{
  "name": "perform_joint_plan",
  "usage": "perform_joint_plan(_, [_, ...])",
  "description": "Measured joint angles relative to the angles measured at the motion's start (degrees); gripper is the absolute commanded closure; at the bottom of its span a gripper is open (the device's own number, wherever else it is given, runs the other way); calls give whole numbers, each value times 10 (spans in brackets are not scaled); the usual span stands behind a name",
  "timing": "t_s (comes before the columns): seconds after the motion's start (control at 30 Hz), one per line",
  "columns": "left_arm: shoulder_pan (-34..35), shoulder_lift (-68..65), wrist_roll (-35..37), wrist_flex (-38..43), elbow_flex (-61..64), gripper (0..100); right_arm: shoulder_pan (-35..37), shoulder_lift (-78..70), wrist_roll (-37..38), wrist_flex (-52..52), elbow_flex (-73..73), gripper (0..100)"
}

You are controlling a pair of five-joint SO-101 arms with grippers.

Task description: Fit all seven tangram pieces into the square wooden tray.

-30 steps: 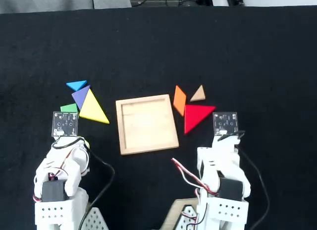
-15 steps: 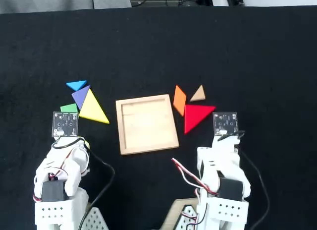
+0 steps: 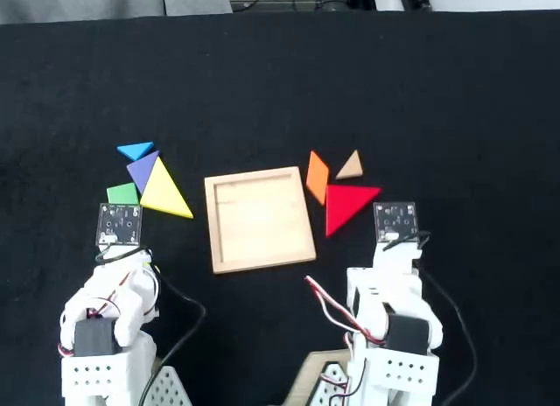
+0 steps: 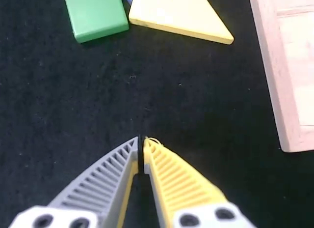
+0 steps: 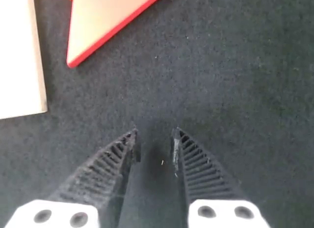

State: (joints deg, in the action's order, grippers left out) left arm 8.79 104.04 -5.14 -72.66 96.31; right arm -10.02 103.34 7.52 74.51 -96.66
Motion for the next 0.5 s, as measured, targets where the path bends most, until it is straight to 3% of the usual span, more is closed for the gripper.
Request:
perform_joint_plan(0.23, [0,0,0,0,0,970,3,0,0,0,0,880])
perform_joint_plan(0.5, [0,0,0,0,0,970,82,0,0,0,0,878])
